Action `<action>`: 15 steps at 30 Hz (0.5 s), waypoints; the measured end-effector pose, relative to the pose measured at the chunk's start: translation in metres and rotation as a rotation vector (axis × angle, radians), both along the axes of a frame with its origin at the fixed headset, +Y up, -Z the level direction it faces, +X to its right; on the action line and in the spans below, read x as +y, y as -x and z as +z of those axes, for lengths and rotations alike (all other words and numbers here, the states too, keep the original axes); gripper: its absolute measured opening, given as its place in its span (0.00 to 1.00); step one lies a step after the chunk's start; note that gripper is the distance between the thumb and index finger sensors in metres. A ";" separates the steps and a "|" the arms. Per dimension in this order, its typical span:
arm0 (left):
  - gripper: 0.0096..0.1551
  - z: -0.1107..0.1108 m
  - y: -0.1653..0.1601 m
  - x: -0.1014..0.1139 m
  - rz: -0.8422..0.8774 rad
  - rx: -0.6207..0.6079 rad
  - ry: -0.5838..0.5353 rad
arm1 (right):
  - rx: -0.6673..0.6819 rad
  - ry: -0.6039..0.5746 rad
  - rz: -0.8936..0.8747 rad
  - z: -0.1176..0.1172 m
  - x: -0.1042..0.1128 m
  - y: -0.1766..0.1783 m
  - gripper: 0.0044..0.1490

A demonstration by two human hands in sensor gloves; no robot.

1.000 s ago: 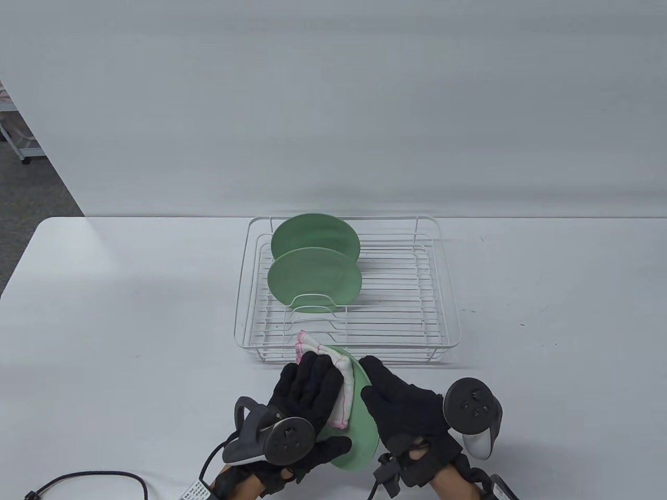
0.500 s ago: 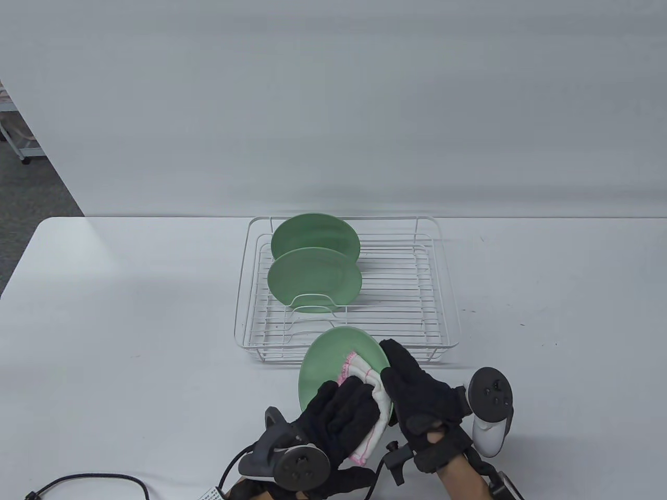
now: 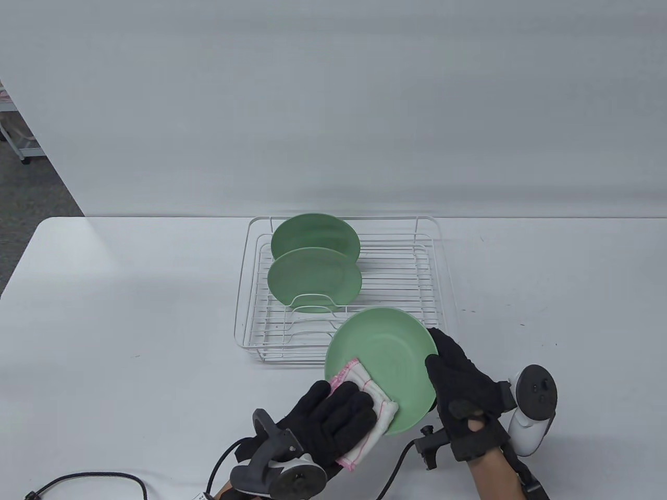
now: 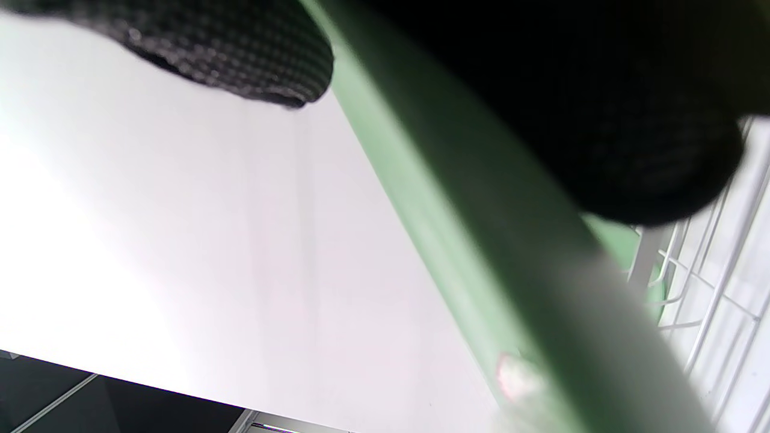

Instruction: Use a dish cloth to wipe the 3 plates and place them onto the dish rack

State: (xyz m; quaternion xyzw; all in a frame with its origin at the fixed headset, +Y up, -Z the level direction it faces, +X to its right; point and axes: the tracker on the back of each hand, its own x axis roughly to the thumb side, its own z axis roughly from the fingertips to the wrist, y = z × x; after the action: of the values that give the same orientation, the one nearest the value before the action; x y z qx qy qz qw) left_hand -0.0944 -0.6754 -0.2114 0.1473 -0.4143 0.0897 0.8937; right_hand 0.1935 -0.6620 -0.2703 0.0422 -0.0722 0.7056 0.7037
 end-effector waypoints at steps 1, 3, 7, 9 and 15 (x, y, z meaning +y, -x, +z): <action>0.40 -0.004 0.004 -0.001 -0.004 0.029 0.010 | 0.003 -0.005 0.001 0.000 0.001 -0.001 0.42; 0.40 -0.011 0.010 -0.002 -0.021 0.075 0.026 | 0.012 -0.011 0.011 0.000 0.001 -0.001 0.42; 0.40 -0.022 0.024 -0.004 -0.042 0.142 0.008 | 0.041 -0.018 0.033 -0.001 0.000 0.004 0.42; 0.39 -0.025 0.028 -0.004 -0.008 0.141 0.037 | 0.055 -0.005 0.030 -0.001 -0.002 0.006 0.42; 0.39 -0.027 0.036 0.002 0.054 0.155 0.050 | 0.080 0.089 -0.025 -0.003 -0.011 0.005 0.45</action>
State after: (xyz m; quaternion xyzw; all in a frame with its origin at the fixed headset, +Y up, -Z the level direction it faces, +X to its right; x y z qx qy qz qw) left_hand -0.1301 -0.6732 -0.2382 0.1424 -0.3374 0.1123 0.9237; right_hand 0.1881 -0.6733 -0.2736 0.0380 -0.0128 0.6971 0.7158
